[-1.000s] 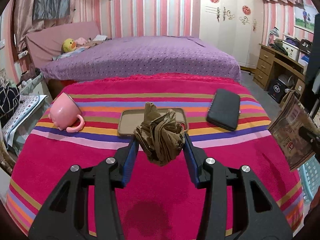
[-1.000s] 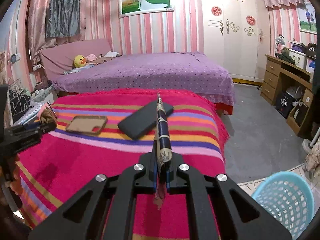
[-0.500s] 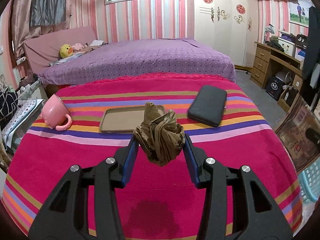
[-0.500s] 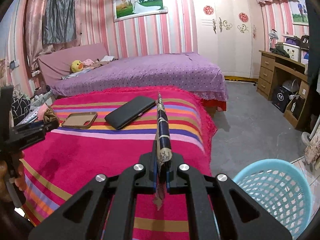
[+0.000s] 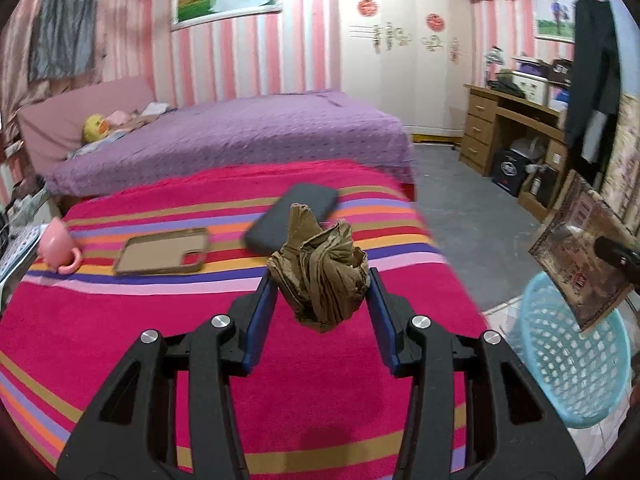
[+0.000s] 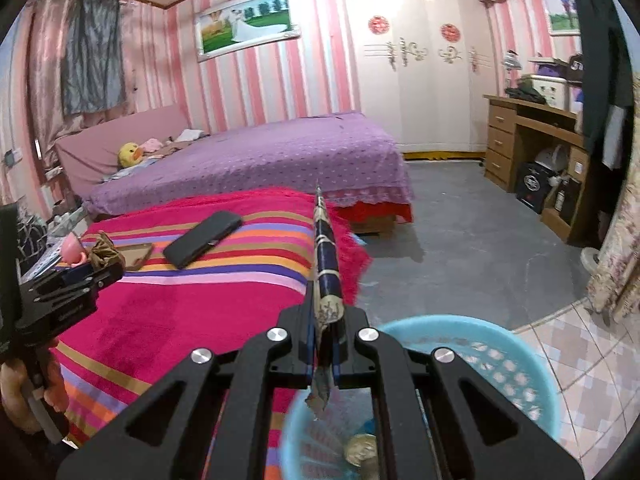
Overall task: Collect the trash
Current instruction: 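Carry paper and wrapper over the basket and open both tools to drop them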
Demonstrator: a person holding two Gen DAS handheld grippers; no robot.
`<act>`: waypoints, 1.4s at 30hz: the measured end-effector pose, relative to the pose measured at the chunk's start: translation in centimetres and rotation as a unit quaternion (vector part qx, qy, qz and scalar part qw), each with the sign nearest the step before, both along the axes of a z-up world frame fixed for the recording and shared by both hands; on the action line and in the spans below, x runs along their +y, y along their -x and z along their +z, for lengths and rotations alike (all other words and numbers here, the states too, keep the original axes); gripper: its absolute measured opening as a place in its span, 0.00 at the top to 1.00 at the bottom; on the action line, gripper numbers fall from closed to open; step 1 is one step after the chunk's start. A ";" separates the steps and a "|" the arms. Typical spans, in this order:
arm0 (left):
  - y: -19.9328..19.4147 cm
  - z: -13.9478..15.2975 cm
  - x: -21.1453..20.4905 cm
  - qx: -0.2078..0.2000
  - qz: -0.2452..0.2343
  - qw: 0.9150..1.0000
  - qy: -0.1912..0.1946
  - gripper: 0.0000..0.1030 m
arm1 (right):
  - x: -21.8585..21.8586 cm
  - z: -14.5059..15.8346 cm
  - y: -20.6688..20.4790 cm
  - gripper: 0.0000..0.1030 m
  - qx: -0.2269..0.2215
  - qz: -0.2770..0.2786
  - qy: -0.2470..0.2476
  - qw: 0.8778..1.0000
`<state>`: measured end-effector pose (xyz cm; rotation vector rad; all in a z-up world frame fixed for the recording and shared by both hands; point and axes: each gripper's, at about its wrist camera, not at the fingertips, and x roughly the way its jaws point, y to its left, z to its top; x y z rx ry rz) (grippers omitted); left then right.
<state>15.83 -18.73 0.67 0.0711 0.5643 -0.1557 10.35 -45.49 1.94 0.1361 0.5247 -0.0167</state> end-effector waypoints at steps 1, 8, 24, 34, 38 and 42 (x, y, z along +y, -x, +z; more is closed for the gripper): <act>0.3 -0.1 -1.1 -0.001 -0.008 1.000 -0.001 0.57 | -1.0 -0.2 0.3 0.94 0.004 -0.010 0.002 1.000; 2.2 -1.7 -8.0 0.013 -0.060 0.998 0.004 0.57 | -6.2 -1.8 2.2 0.94 0.031 -0.056 0.015 0.998; 2.6 -5.2 -16.4 0.053 -0.109 0.993 0.007 0.56 | -11.7 -4.0 3.6 0.94 0.052 -0.098 0.004 0.994; 2.3 -4.9 -19.2 0.059 -0.132 0.989 0.022 0.54 | -12.0 -4.3 3.9 0.94 0.051 -0.103 0.002 0.993; 2.4 -5.3 -18.8 0.056 -0.129 0.990 0.018 0.29 | -11.6 -4.6 3.7 0.94 0.056 -0.101 0.011 0.993; 2.2 -5.3 -17.7 0.054 -0.120 0.991 0.013 0.24 | -11.3 -4.9 3.5 0.94 0.061 -0.096 0.013 0.993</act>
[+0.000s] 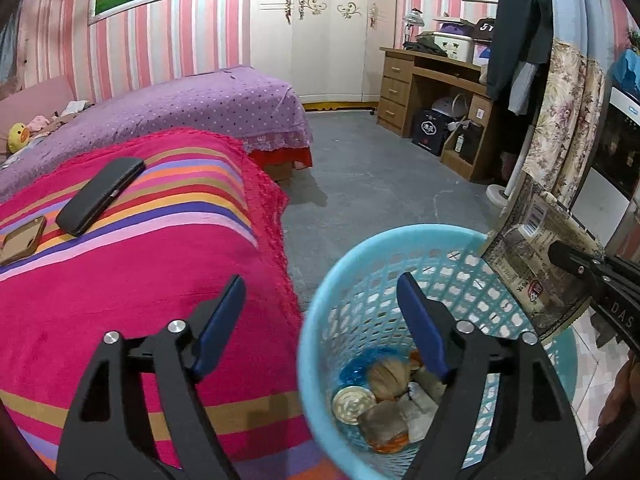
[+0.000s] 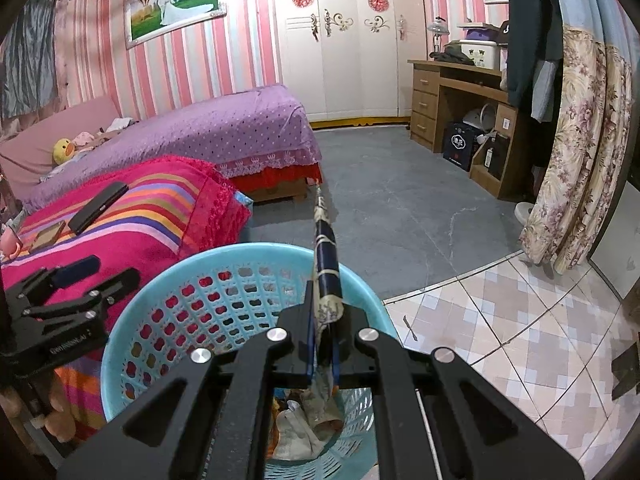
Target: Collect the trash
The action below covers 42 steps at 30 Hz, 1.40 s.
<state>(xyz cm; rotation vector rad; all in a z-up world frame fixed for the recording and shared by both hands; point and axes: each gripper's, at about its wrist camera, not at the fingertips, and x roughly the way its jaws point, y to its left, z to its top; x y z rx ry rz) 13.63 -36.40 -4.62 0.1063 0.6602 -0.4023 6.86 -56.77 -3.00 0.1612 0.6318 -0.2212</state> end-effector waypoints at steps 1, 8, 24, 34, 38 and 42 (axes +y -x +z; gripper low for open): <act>0.0 0.1 0.3 -0.002 0.003 1.000 0.000 0.23 | -0.1 0.0 0.0 0.94 0.000 0.001 0.000 1.000; 0.3 1.2 2.9 -0.028 0.030 0.999 -0.012 0.12 | 0.9 -0.2 -0.4 0.90 0.003 -0.001 0.016 1.000; 6.1 6.7 15.2 -0.066 0.059 0.996 -0.007 0.06 | 6.5 3.6 2.9 0.04 -0.050 -0.041 0.038 0.997; 11.9 7.7 24.0 -0.074 0.089 0.993 0.009 0.05 | 18.4 5.8 9.2 0.04 -0.082 0.009 0.032 0.996; 14.3 7.1 26.2 -0.082 0.099 0.992 0.009 0.05 | 23.0 5.8 10.7 0.04 -0.083 0.042 0.021 0.995; 15.7 6.8 27.6 -0.096 0.108 0.989 0.011 0.05 | 25.9 5.8 11.7 0.04 -0.095 0.053 0.031 0.994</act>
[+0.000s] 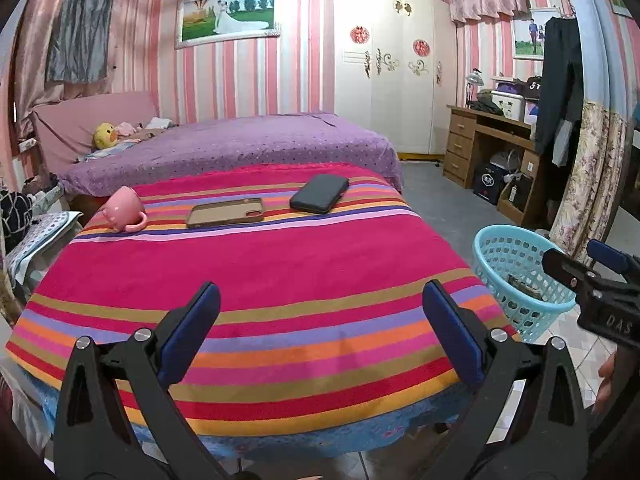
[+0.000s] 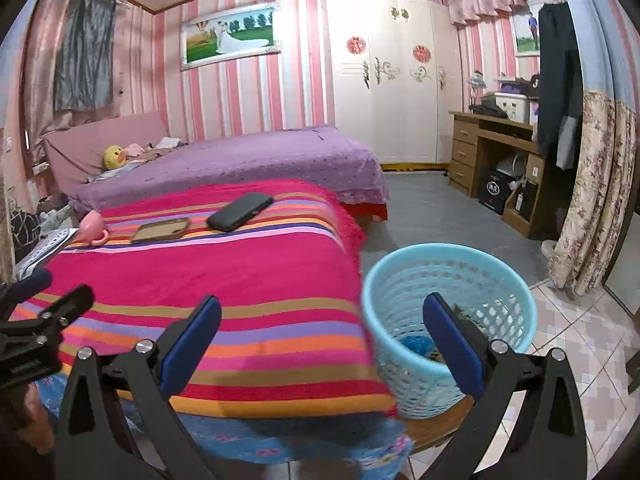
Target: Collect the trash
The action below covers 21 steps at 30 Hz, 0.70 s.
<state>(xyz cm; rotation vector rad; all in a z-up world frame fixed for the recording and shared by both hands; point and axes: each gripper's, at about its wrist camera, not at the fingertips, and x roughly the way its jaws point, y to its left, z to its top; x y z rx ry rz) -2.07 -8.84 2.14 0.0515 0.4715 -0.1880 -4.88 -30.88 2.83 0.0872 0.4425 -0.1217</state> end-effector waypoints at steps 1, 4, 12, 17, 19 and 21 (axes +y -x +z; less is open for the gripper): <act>0.1 0.0 0.1 -0.002 0.000 1.000 -0.002 0.05 | 0.8 0.0 0.3 0.04 -0.005 -0.002 0.010 1.000; 0.3 0.0 0.4 -0.005 -0.001 1.000 0.000 0.05 | 1.8 0.3 0.9 0.04 -0.017 -0.002 0.023 1.000; 1.7 -0.2 1.6 -0.018 0.007 1.000 0.001 0.05 | 2.7 0.8 1.6 0.04 -0.030 -0.002 0.034 0.999; 1.6 -0.4 2.1 -0.014 0.013 1.000 0.008 0.05 | 3.0 0.8 1.6 0.04 -0.035 0.001 0.035 0.999; 1.6 -0.4 2.2 -0.015 0.013 1.000 0.010 0.05 | 3.2 0.8 1.8 0.04 -0.039 -0.001 0.037 0.999; 1.7 -0.4 2.2 -0.018 0.013 1.000 0.008 0.05 | 3.4 0.8 1.9 0.04 -0.041 -0.004 0.040 0.998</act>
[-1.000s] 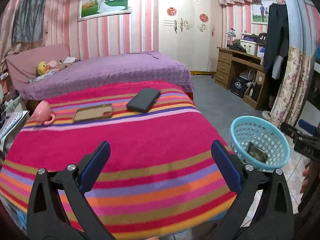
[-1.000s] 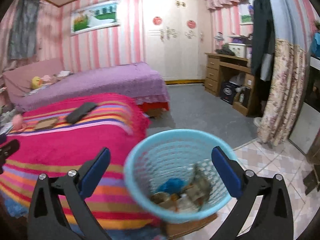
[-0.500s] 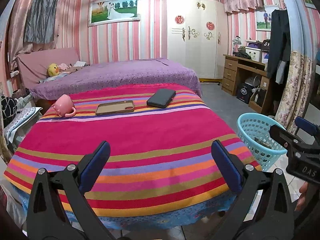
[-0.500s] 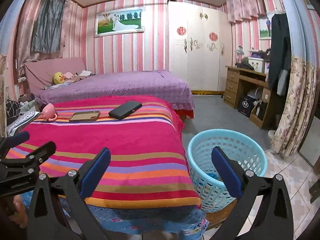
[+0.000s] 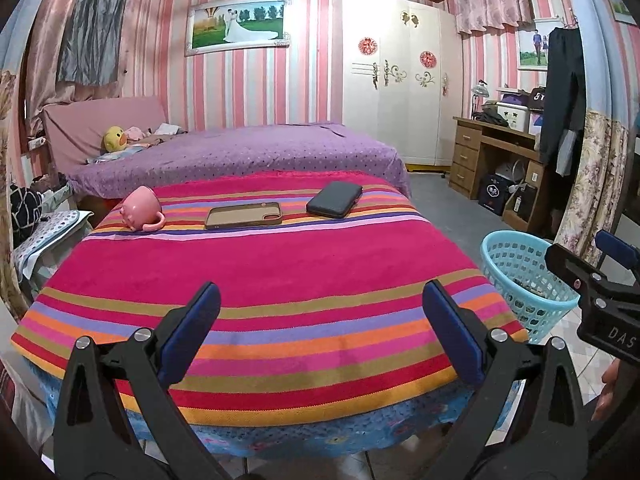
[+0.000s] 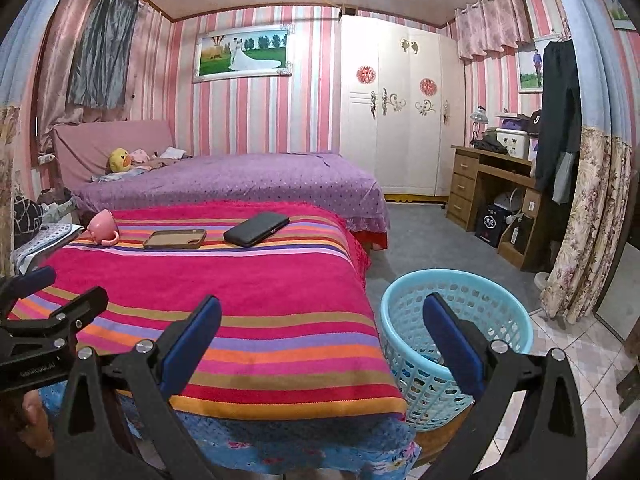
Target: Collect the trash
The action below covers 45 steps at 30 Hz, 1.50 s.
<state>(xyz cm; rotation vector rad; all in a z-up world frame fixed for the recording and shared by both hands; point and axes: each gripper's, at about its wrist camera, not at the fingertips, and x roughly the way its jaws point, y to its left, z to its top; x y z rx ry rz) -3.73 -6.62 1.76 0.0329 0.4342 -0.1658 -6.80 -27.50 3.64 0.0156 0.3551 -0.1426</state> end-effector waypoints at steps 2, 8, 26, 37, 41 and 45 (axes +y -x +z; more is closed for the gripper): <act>0.1 0.0 0.0 -0.003 0.000 1.000 -0.002 0.05 | 0.1 0.0 0.0 0.04 -0.001 0.002 0.000 1.000; 0.4 0.0 0.0 -0.008 0.002 1.000 0.001 0.05 | 0.2 0.2 0.1 0.04 -0.006 -0.001 0.012 1.000; 0.6 0.0 -0.2 -0.011 0.004 1.000 -0.010 0.05 | -0.2 0.4 -0.2 0.04 -0.010 -0.003 0.014 1.000; 0.6 0.5 0.0 -0.017 0.007 1.000 -0.009 0.05 | -0.2 0.5 -0.3 0.04 -0.014 -0.003 0.015 1.000; 0.6 0.5 0.0 -0.016 0.007 1.000 -0.008 0.05 | -0.3 0.5 -0.3 0.04 -0.014 -0.003 0.016 1.000; 0.6 0.5 0.1 -0.018 0.007 1.000 -0.009 0.05 | -0.2 0.5 -0.3 0.04 -0.015 -0.003 0.016 1.000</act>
